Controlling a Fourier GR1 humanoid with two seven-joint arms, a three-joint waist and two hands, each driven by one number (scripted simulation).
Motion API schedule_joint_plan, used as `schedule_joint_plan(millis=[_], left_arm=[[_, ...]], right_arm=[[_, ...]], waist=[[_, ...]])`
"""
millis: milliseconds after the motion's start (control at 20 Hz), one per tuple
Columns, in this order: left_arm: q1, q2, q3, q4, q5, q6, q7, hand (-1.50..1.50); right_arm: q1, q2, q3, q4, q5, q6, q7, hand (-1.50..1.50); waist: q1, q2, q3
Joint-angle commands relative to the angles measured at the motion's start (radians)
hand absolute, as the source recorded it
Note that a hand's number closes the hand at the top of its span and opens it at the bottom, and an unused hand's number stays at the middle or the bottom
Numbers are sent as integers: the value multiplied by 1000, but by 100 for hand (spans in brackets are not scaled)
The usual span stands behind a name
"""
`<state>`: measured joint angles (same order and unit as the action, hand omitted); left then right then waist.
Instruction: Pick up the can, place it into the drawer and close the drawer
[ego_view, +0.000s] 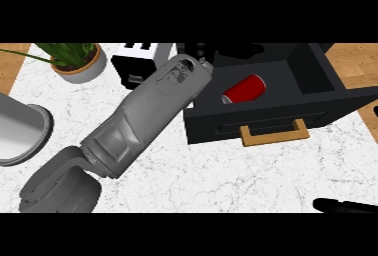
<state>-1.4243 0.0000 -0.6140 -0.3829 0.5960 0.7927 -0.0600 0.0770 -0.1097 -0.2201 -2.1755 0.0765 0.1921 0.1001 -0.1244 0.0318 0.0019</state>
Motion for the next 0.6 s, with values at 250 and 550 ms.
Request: schedule_joint_plan(millis=[250,550], left_arm=[[2,0,31,-32,85,4,-48,-150],[1,0,4,-62,102,76,-69,-150]], right_arm=[[-1,-63,76,-64,205,11,-62,-150],[-47,-138,113,22,417,-9,-118,-150]], waist=[[31,-8,-1],[57,-14,0]])
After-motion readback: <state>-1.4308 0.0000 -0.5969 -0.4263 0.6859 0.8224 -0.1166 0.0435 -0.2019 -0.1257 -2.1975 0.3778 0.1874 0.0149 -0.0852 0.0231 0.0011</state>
